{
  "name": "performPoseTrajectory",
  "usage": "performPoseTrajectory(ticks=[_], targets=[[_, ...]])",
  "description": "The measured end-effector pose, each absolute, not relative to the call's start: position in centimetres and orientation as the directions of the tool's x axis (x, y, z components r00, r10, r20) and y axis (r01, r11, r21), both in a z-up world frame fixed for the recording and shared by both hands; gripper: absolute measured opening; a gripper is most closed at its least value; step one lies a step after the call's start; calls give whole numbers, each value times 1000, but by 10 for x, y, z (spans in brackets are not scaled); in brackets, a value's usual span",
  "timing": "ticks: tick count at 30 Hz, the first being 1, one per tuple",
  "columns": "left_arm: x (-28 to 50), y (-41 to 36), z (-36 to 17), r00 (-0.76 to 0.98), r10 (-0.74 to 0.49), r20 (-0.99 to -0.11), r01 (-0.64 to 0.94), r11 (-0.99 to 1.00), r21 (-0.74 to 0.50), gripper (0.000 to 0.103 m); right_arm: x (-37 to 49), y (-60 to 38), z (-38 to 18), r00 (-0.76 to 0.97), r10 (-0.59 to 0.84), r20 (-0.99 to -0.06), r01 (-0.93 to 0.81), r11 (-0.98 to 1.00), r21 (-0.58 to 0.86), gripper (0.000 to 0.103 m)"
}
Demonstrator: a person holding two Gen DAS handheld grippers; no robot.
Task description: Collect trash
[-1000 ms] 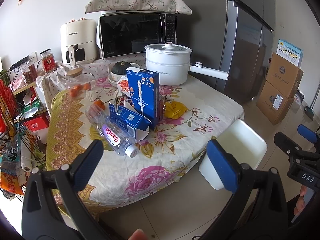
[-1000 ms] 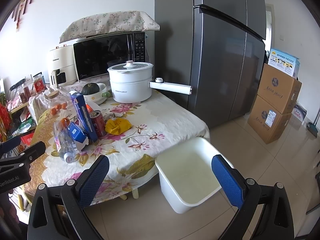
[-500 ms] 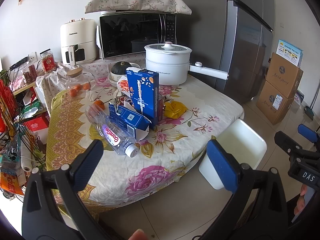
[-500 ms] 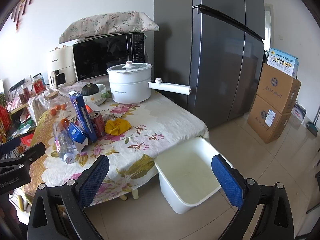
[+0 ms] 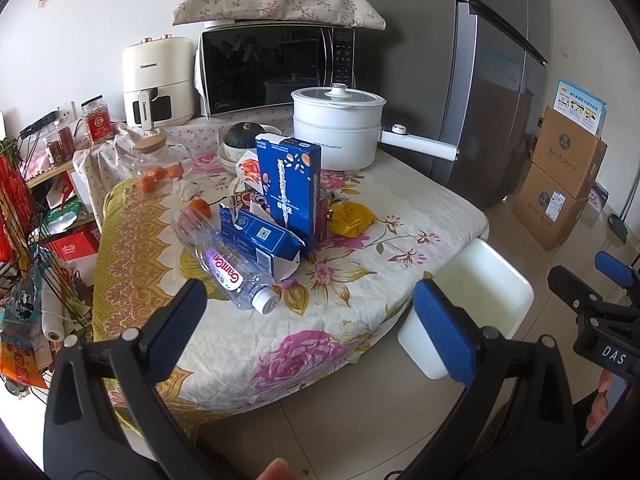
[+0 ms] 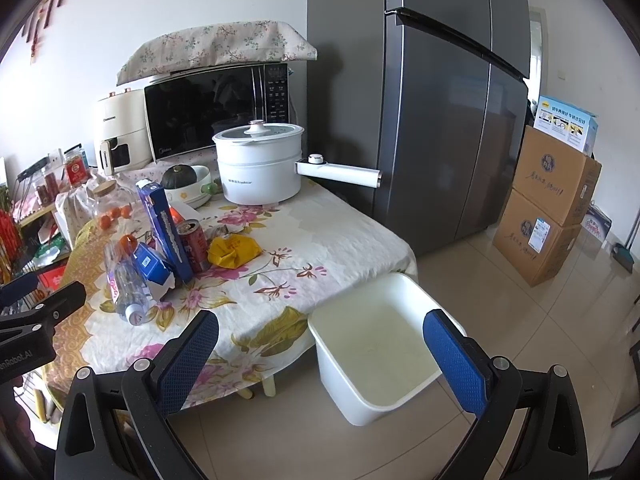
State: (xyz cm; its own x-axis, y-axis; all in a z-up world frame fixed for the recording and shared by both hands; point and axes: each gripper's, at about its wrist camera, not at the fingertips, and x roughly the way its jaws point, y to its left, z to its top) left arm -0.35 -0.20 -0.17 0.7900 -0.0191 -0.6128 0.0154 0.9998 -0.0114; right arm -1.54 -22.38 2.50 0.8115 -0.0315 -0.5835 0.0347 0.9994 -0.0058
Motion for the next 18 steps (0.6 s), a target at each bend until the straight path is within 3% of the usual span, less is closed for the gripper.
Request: performPoseTrajectory(ticks=[18], targets=[[-4, 1, -3, 788, -19, -615, 15, 1000, -12, 102, -17, -225, 28, 814, -53, -578, 55, 998, -14, 103]])
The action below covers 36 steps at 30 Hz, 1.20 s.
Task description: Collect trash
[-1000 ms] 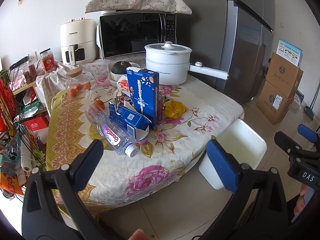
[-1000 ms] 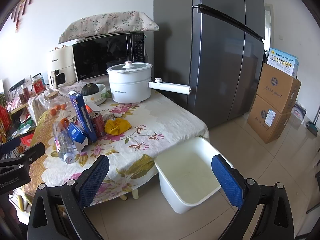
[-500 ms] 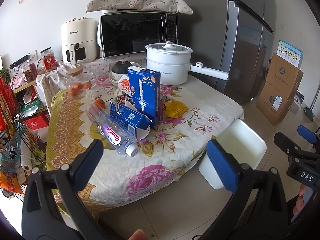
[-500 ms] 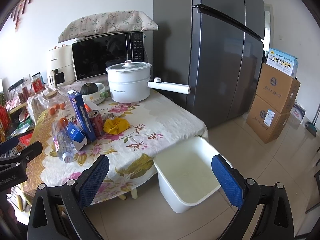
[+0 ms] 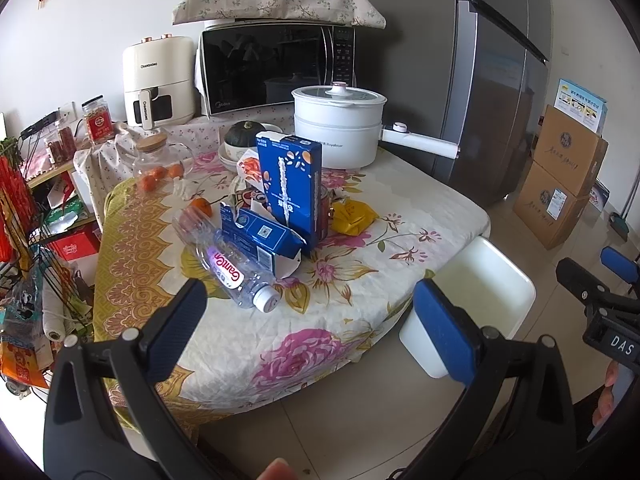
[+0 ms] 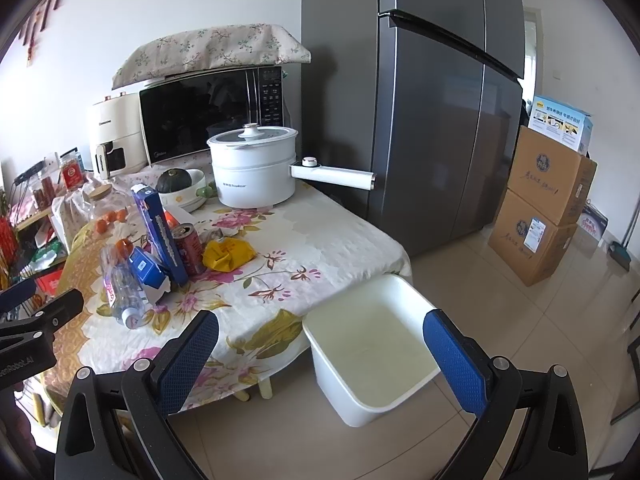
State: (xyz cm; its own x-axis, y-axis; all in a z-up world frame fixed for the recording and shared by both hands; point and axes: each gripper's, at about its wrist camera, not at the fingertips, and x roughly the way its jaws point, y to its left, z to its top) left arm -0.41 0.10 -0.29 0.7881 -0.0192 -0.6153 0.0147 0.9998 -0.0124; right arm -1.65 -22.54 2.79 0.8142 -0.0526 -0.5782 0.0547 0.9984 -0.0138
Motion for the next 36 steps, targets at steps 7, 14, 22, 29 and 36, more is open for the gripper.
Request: performPoseTrajectory(ticks=[7, 14, 22, 29, 36], targets=[[-4, 1, -3, 788, -20, -615, 16, 1000, -12, 102, -17, -226, 28, 814, -52, -578, 54, 998, -14, 103], [-3, 0, -5, 787, -17, -617, 20, 1000, -1, 102, -17, -229, 28, 814, -59, -577, 59, 998, -18, 103], [-3, 5, -5, 782, -16, -622, 17, 1000, -5, 103, -16, -225, 26, 819, -88, -567, 67, 996, -57, 103], [-2, 15, -1, 780, -40, -625, 23, 999, -36, 103, -12, -222, 24, 815, -74, -574, 58, 997, -47, 103], [12, 39, -3, 743, -107, -661, 45, 993, -111, 102, 7, -221, 34, 804, -12, -594, 25, 1000, 13, 103]])
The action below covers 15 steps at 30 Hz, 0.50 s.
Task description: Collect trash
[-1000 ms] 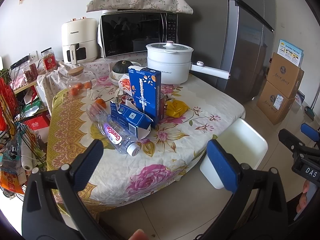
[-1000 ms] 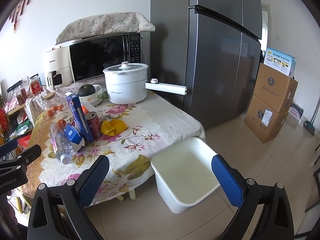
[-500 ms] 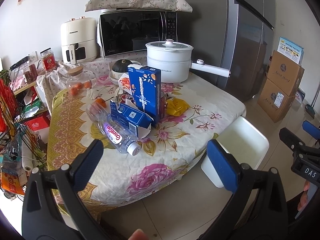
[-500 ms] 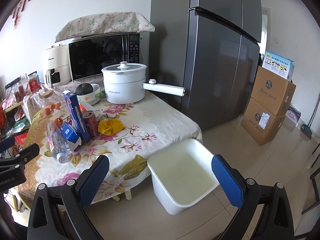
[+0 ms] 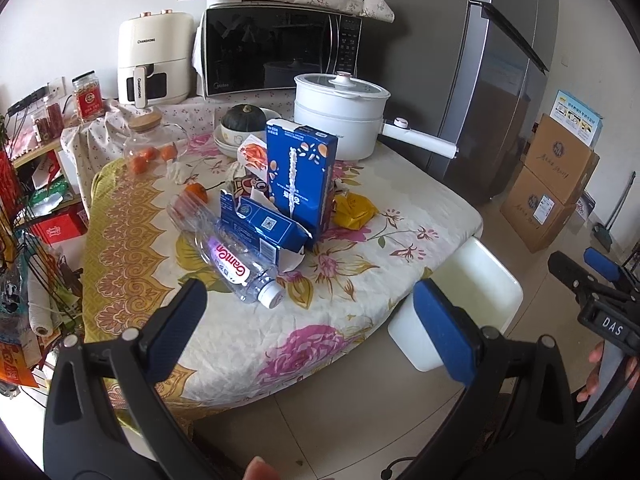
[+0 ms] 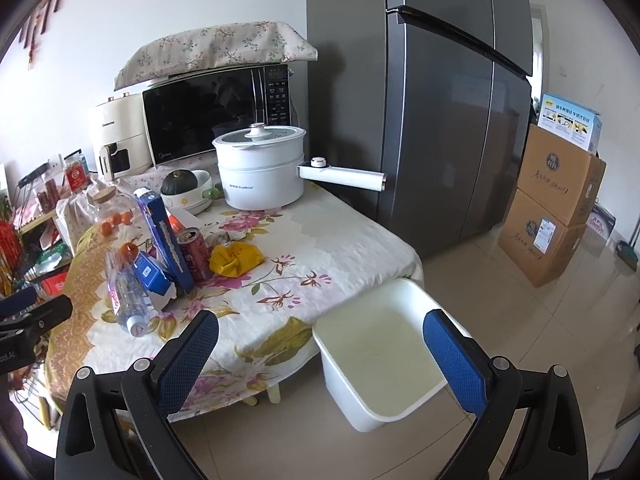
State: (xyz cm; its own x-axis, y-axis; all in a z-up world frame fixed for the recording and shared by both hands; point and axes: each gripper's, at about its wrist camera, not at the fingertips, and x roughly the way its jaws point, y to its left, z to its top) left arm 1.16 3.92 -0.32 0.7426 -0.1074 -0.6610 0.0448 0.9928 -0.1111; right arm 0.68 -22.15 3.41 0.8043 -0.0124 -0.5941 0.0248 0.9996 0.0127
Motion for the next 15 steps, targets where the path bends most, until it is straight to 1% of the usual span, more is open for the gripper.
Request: performPoseTrajectory(ticks=[3, 8, 10, 15], targets=[[20, 51, -5, 726, -132, -675, 50, 989, -139, 102, 18, -216, 40, 795, 22, -606, -4, 999, 32, 103], [36, 67, -10, 694, -140, -706, 49, 988, -148, 102, 38, -200, 46, 765, 97, -637, -86, 995, 48, 103], [42, 73, -11, 688, -134, -714, 51, 989, -137, 102, 47, -191, 46, 749, 115, -652, -116, 992, 41, 103], [60, 95, -20, 647, -151, -747, 37, 985, -168, 102, 71, -173, 44, 705, 141, -695, -168, 985, 30, 103]])
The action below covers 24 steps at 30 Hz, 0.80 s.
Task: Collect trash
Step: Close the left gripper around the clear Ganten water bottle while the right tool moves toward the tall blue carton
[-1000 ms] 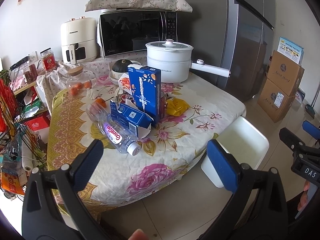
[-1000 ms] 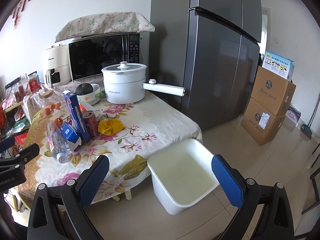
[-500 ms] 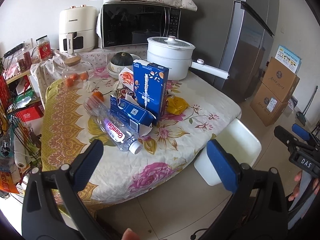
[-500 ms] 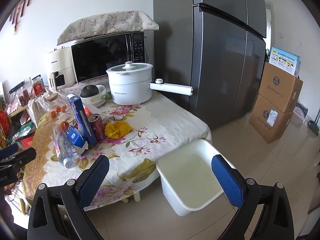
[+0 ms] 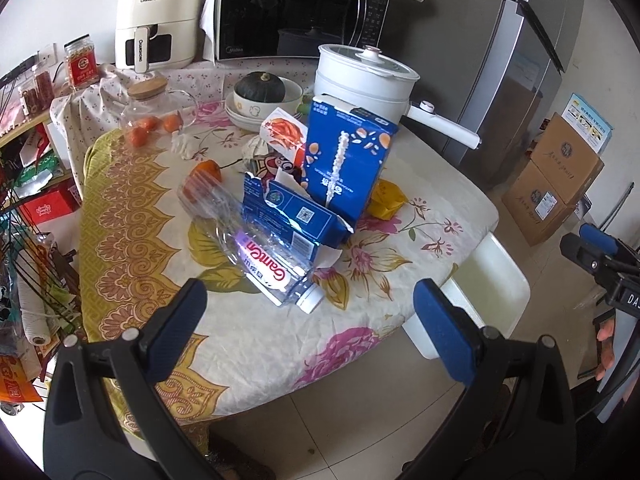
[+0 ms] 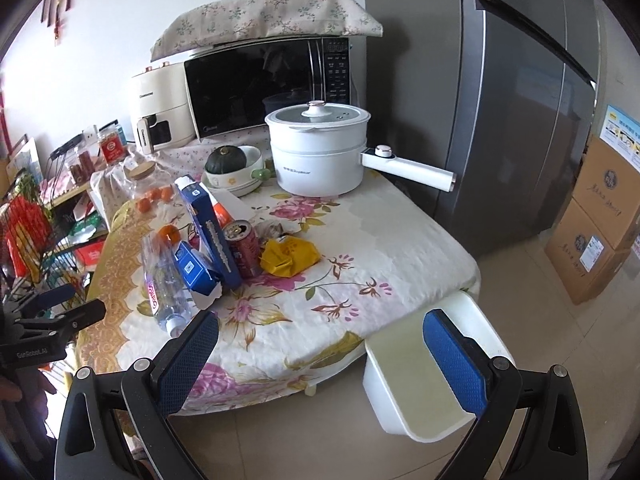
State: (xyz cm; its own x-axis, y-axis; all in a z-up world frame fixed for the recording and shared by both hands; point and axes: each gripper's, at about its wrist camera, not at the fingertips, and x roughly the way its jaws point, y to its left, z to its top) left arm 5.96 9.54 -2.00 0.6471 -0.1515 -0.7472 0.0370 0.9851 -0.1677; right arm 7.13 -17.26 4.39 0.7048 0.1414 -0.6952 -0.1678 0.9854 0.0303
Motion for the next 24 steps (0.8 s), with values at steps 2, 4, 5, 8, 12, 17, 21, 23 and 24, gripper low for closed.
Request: performPoseTrajectory(ticks=[2, 4, 5, 8, 12, 17, 21, 23, 24], targets=[[68, 108, -26, 633, -146, -761, 22, 985, -171, 102, 82, -168, 39, 682, 144, -717, -179, 983, 27, 103], [77, 123, -34, 618, -148, -772, -7, 981, -194, 102, 93, -164, 32, 659, 146, -738, -187, 982, 27, 103], [81, 132, -38, 611, -155, -776, -24, 976, -214, 102, 98, -163, 27, 648, 146, -748, -188, 982, 29, 103], [93, 151, -55, 584, -165, -795, -68, 966, -251, 102, 110, -164, 9, 614, 148, -776, -187, 982, 39, 103], [108, 152, -78, 532, -212, -820, -87, 949, -302, 102, 127, -162, -17, 541, 136, -830, -187, 982, 39, 103], [140, 151, -97, 508, -225, -831, -163, 923, -350, 97, 147, -154, -27, 536, 120, -836, -173, 984, 31, 103], [164, 153, -112, 483, -204, -852, -235, 907, -350, 86, 159, -148, -32, 542, 105, -834, -160, 987, 20, 103], [172, 155, -119, 474, -199, -858, -266, 896, -356, 84, 164, -147, -35, 534, 112, -838, -160, 987, 30, 103], [175, 156, -122, 470, -199, -860, -281, 889, -360, 83, 166, -145, -36, 530, 117, -840, -161, 986, 36, 103]])
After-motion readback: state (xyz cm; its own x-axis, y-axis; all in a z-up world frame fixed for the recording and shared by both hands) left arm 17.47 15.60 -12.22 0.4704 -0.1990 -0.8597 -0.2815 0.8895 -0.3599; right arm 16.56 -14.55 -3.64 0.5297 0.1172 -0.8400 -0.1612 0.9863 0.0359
